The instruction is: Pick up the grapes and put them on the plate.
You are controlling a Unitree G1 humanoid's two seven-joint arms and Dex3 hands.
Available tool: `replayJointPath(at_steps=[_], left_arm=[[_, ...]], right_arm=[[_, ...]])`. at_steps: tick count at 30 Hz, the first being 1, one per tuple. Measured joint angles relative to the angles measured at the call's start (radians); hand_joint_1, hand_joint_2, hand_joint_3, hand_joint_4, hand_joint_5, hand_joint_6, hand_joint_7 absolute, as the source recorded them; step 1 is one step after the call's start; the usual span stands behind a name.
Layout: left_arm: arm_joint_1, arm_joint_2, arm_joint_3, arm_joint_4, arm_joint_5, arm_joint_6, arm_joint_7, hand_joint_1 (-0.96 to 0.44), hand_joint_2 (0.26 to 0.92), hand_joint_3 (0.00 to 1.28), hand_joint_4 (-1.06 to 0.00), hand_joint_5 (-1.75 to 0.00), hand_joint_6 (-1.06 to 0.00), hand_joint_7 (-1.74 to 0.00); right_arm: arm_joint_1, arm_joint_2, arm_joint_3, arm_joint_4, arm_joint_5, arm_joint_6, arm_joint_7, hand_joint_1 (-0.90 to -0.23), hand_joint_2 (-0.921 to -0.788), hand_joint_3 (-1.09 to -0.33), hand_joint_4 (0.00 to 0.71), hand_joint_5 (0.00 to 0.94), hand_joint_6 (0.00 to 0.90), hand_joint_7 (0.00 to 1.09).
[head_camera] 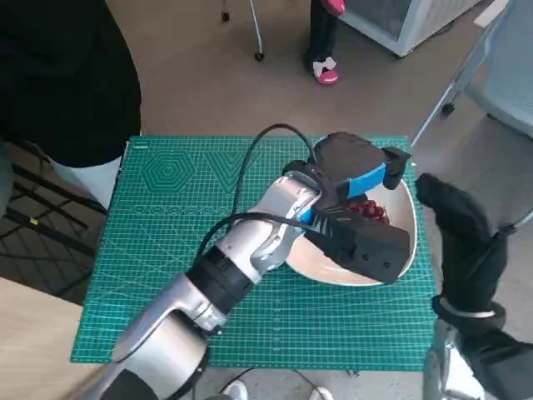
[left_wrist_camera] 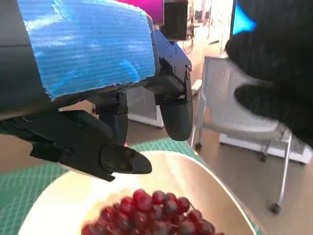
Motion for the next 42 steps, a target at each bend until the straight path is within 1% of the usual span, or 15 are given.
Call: replayJointPath(at_steps=[4, 10, 11, 14, 15, 17, 21, 29, 30, 31, 34, 35, 37, 39, 42], left_arm=[[-0.006, -0.002, 0.0, 0.034, -0.001, -0.001, 0.001, 0.0, 0.921, 0.21, -0.58, -1.36, -0.42, -1.28], [-0.01, -0.006, 0.009, 0.06, -0.013, 0.0, 0.002, 0.02, 0.919, 0.23, -0.5, -1.37, -0.45, -1.31], [-0.01, -0.007, 0.013, 0.064, -0.018, 0.002, 0.002, 0.06, 0.915, 0.23, -0.5, -1.37, -0.46, -1.2], [-0.011, -0.01, 0.026, 0.07, -0.037, 0.015, 0.002, 0.25, 0.911, 0.19, -0.56, -1.34, -0.52, -0.61], [-0.011, -0.01, 0.028, 0.071, -0.042, 0.021, 0.002, 0.28, 0.914, 0.17, -0.58, -1.33, -0.54, -0.47], [-0.01, -0.009, 0.032, 0.07, -0.046, 0.032, 0.003, 0.32, 0.918, 0.16, -0.59, -1.33, -0.58, -0.32], [-0.003, 0.0, 0.043, 0.059, -0.05, 0.04, 0.015, 0.35, 0.92, 0.15, -0.59, -1.32, -0.59, -0.19], [0.07, 0.064, 0.098, -0.047, -0.087, 0.018, 0.061, 0.36, 0.921, 0.15, -0.59, -1.33, -0.58, -0.12], [0.088, 0.078, 0.112, -0.065, -0.101, 0.004, 0.066, 0.32, 0.92, 0.15, -0.58, -1.3, -0.58, -0.11], [0.107, 0.092, 0.128, -0.083, -0.117, -0.014, 0.071, 0.23, 0.92, 0.14, -0.58, -1.2, -0.58, -0.1], [0.165, 0.135, 0.19, -0.115, -0.189, -0.098, 0.084, -0.18, 0.92, 0.11, -0.55, -0.6, -0.57, -0.05], [0.182, 0.147, 0.214, -0.116, -0.222, -0.132, 0.084, -0.27, 0.92, 0.12, -0.52, -0.42, -0.56, -0.04], [0.211, 0.168, 0.265, -0.104, -0.295, -0.199, 0.071, -0.38, 0.921, 0.16, -0.45, -0.2, -0.52, -0.02], [0.232, 0.183, 0.315, -0.08, -0.378, -0.262, 0.037, -0.44, 0.921, 0.2, -0.4, -0.1, -0.47, -0.01], [0.254, 0.196, 0.388, -0.04, -0.507, -0.326, -0.05, -0.48, 0.921, 0.29, -0.31, -0.03, -0.39, 0.0]], right_arm=[[0.0, 0.0, 0.0, 0.0, -0.002, -0.002, -0.004, -0.613, -0.921, -0.822, 0.426, 0.002, 0.135, 0.25], [0.0, 0.0, 0.002, 0.0, -0.005, -0.004, -0.007, -0.613, -0.921, -0.825, 0.425, 0.001, 0.136, 0.25], [0.0, 0.0, 0.003, 0.0, -0.007, -0.004, -0.007, -0.613, -0.921, -0.825, 0.425, 0.001, 0.136, 0.25], [0.0, 0.001, 0.006, 0.002, -0.013, -0.008, -0.007, -0.613, -0.921, -0.826, 0.424, 0.001, 0.137, 0.24], [0.0, 0.001, 0.007, 0.003, -0.014, -0.009, -0.007, -0.613, -0.921, -0.826, 0.424, 0.0, 0.138, 0.24], [-0.001, 0.001, 0.009, 0.008, -0.014, -0.013, -0.007, -0.613, -0.921, -0.827, 0.424, 0.0, 0.138, 0.24], [-0.004, 0.001, 0.013, 0.02, -0.014, -0.017, -0.007, -0.614, -0.921, -0.826, 0.425, 0.001, 0.141, 0.24], [-0.019, 0.003, 0.019, 0.041, -0.014, -0.022, -0.007, -0.614, -0.921, -0.826, 0.425, 0.001, 0.145, 0.23], [-0.02, 0.003, 0.019, 0.043, -0.014, -0.022, -0.007, -0.614, -0.921, -0.826, 0.425, 0.001, 0.145, 0.23], [-0.022, 0.003, 0.02, 0.046, -0.014, -0.023, -0.007, -0.614, -0.921, -0.825, 0.425, 0.001, 0.146, 0.23], [-0.025, 0.003, 0.021, 0.053, -0.013, -0.023, -0.007, -0.613, -0.921, -0.825, 0.425, 0.001, 0.147, 0.23], [-0.025, 0.003, 0.021, 0.054, -0.013, -0.023, -0.007, -0.613, -0.921, -0.826, 0.425, 0.001, 0.148, 0.23], [-0.026, 0.003, 0.023, 0.056, -0.013, -0.023, -0.007, -0.612, -0.921, -0.826, 0.425, 0.0, 0.148, 0.22], [-0.028, 0.003, 0.023, 0.057, -0.013, -0.024, -0.007, -0.612, -0.921, -0.827, 0.424, 0.0, 0.148, 0.22], [-0.032, 0.004, 0.025, 0.058, -0.013, -0.024, -0.007, -0.611, -0.921, -0.828, 0.424, 0.0, 0.149, 0.22]])
